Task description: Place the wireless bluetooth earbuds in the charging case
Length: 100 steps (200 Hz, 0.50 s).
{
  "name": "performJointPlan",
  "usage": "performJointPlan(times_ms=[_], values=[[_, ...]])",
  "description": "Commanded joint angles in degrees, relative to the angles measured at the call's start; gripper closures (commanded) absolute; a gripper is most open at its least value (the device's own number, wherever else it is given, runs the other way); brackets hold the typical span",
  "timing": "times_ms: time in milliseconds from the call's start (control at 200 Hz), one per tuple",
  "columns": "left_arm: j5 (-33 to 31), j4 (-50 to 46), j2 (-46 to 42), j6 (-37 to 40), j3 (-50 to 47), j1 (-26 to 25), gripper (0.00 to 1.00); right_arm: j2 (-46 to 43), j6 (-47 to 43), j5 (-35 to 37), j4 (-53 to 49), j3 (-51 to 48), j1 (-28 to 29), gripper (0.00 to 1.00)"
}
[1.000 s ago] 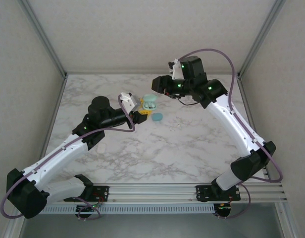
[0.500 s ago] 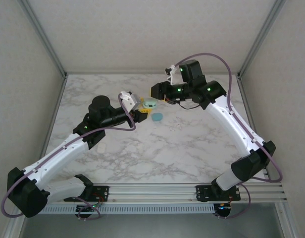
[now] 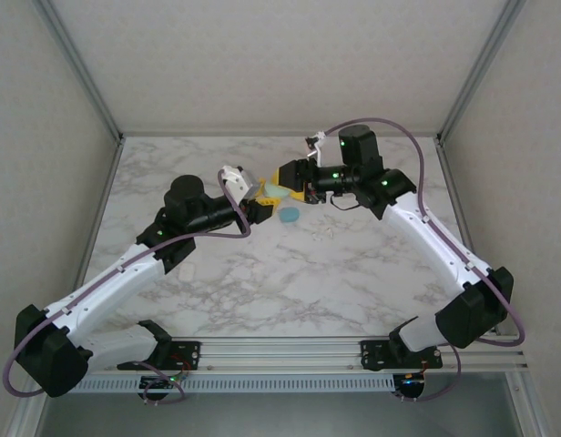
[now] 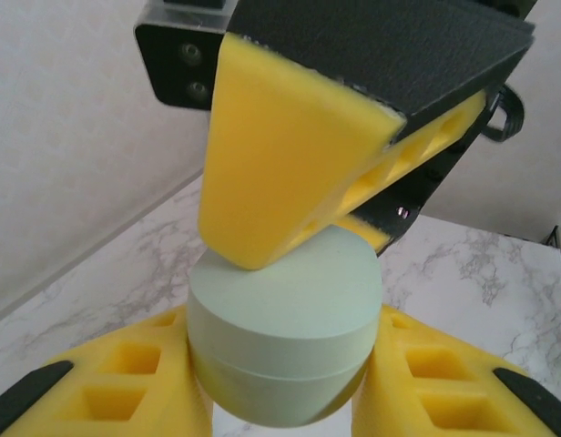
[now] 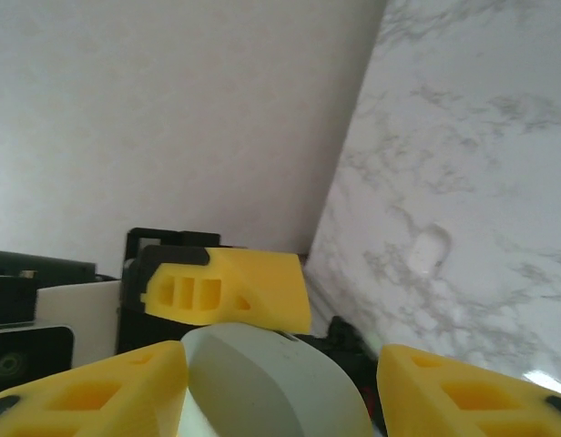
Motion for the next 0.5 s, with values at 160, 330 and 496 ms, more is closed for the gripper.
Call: performJointPlan(times_ms=[160,330,496], values=[[0.1,7.2,-0.5,-3.4,1.5,-0.3,0.78,-2.2,12.3,-10.5,19.2,-7.5,-0.8,0.46],[-0.1,7.2,-0.6,-3.5,1.4,-0.2,0.78,-3.2,13.2,-11.9,21.5,-8.4,-1.2,0.52],[-0.4,6.8,-0.3,-3.3,1.5,-0.2,0.78,-3.7,12.9,-11.3,21.0,-9.3,-1.6,0.64]])
